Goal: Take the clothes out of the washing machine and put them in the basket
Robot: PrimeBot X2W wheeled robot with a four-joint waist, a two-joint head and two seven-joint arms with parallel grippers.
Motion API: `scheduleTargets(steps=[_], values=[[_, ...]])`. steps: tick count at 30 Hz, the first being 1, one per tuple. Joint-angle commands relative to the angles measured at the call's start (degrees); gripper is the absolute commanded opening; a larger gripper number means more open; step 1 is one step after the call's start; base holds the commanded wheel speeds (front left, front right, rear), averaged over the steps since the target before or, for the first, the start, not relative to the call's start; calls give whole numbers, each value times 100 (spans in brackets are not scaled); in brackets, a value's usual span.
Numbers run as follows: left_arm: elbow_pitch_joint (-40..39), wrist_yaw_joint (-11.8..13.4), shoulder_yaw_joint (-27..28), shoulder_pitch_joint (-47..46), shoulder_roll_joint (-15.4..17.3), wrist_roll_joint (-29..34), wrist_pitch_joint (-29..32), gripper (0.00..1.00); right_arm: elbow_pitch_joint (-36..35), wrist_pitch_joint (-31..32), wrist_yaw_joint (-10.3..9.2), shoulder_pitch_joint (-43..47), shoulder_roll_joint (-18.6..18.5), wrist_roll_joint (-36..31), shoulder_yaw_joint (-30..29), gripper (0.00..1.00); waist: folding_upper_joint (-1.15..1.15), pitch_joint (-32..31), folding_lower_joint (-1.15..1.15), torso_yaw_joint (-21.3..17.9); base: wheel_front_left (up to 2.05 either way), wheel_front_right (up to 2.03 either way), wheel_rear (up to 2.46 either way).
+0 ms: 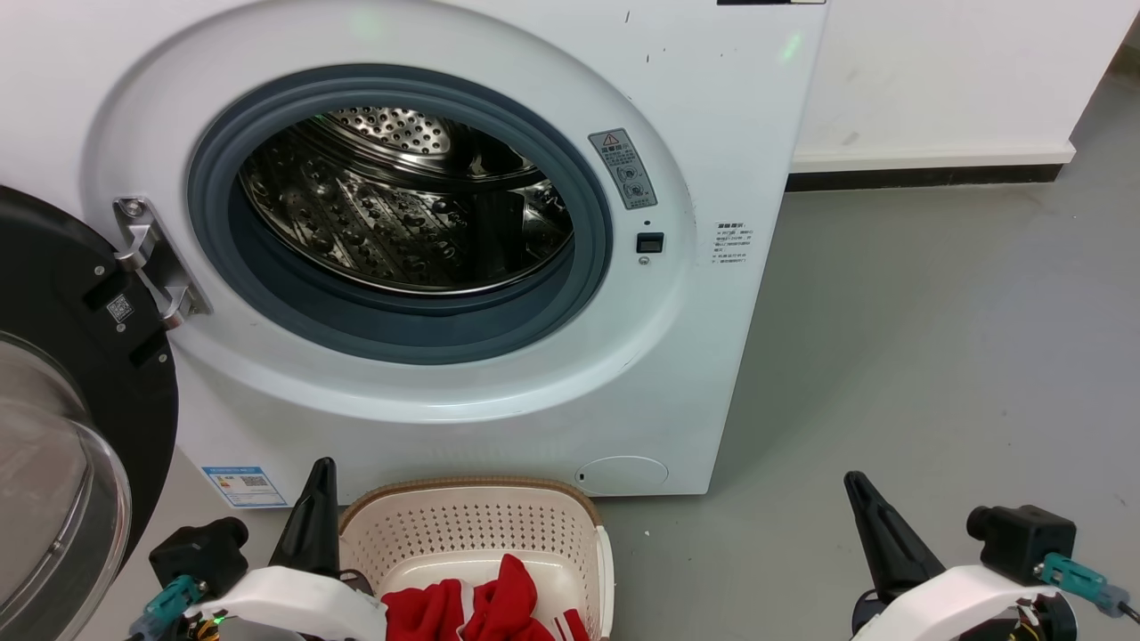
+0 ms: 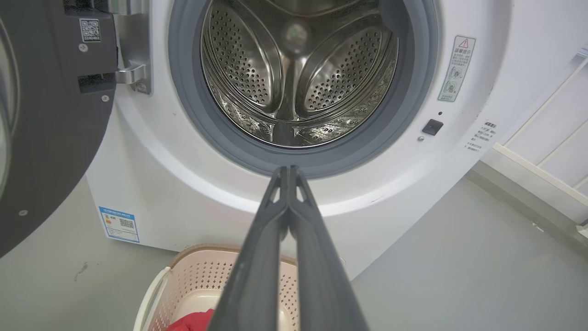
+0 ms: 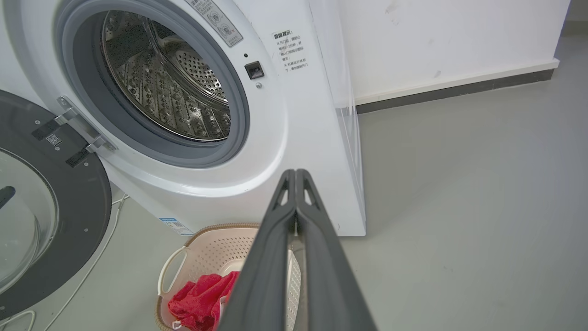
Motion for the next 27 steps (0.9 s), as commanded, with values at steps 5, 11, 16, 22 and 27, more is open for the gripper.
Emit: scheduleTargets(steps=[5, 11, 16, 22, 27], values=[[-23, -33, 44, -189, 15, -595, 95, 0, 26, -34, 0, -260, -69, 648, -50, 0, 0, 3, 0, 0, 0, 0, 0], [29, -47, 78, -243, 9, -1171, 196, 0, 125, -34, 0, -342, -93, 1263, -99, 0, 0, 7, 0, 0, 0, 0, 0], [73, -59, 107, -276, 4, -1622, 278, 0, 208, -30, 0, -397, -109, 1745, -141, 0, 0, 11, 0, -1, 0, 0, 0], [125, -72, 138, -331, -1, -2132, 371, 0, 293, -21, 0, -463, -123, 2282, -190, 0, 0, 15, 0, -1, 0, 0, 0], [167, -79, 161, -367, -6, -2532, 444, 0, 367, -11, -1, -520, -131, 2702, -234, 0, 0, 18, 0, -1, 0, 0, 0]])
